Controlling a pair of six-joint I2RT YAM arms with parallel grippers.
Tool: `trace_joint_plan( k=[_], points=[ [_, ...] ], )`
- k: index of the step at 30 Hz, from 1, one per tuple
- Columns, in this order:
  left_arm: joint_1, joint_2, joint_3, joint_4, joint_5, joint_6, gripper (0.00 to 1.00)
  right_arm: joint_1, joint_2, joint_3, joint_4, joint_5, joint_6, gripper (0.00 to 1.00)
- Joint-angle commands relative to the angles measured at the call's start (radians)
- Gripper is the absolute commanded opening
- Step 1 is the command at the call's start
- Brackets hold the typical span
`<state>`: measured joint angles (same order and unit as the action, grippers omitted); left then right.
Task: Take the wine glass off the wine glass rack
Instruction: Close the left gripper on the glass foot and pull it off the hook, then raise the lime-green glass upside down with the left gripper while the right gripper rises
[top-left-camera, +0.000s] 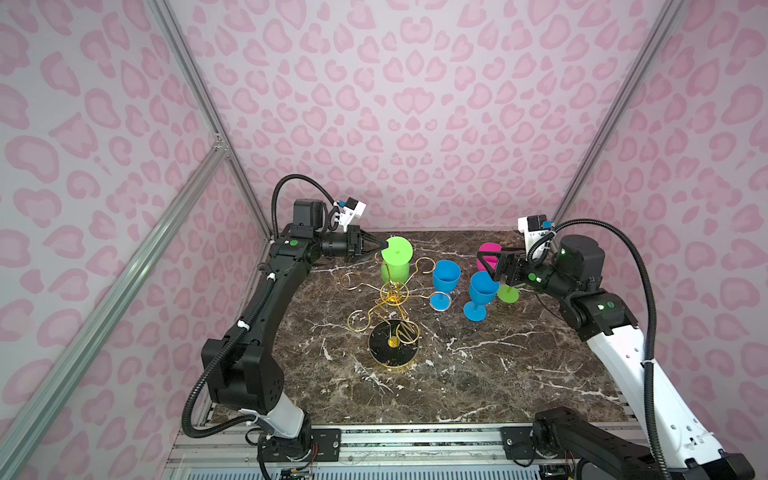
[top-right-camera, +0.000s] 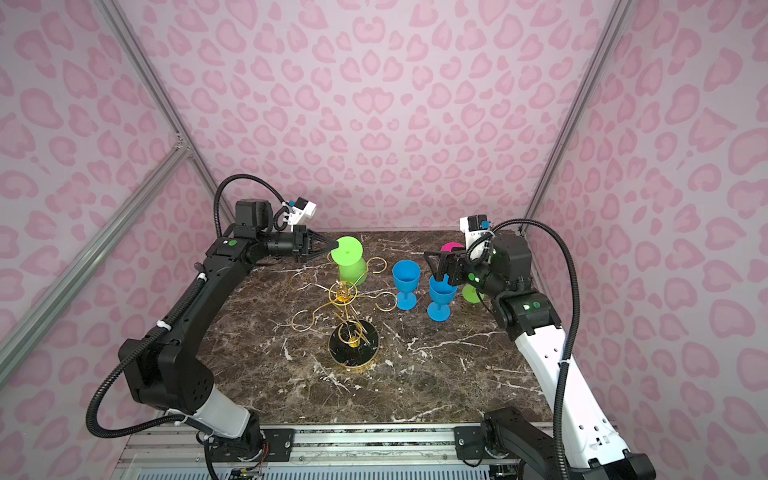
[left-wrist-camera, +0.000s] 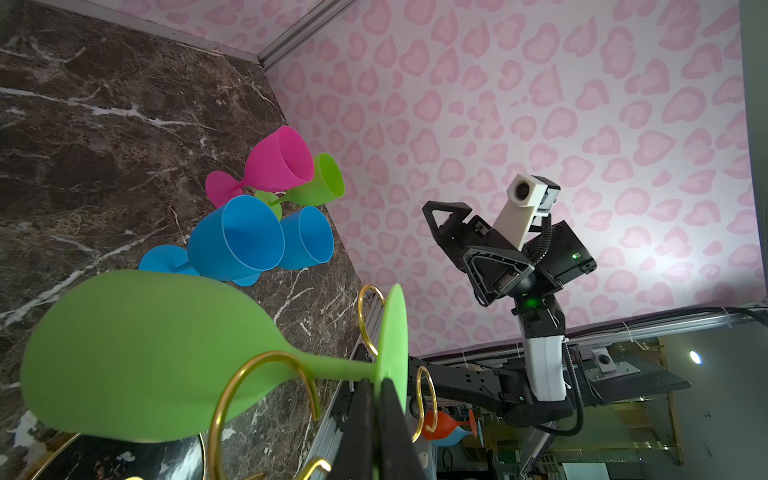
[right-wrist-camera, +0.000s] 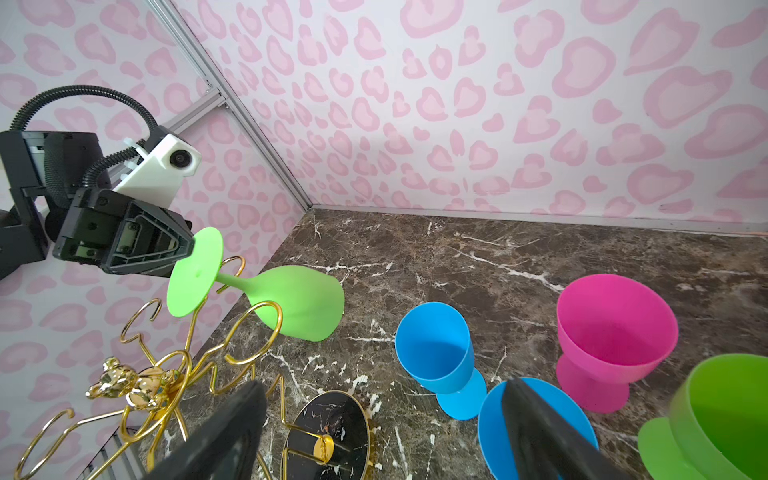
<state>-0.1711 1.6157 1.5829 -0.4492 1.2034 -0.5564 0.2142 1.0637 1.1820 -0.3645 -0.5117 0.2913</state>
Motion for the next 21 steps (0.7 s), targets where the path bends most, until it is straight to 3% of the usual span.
trace_joint_plan(
  k=[1,5,21],
  points=[
    [-0.001,0.019,0.034,0.043,0.001,-0.031,0.04,0.002,0.002,0.003,0.013,0.011,-0.013,0.90],
    [0.000,0.037,0.041,0.132,0.005,-0.107,0.04,0.002,0.002,0.005,0.009,0.014,-0.018,0.90],
    [0.061,0.088,0.168,0.217,-0.036,-0.217,0.04,0.001,0.002,0.024,-0.010,0.028,-0.044,0.90]
  ],
)
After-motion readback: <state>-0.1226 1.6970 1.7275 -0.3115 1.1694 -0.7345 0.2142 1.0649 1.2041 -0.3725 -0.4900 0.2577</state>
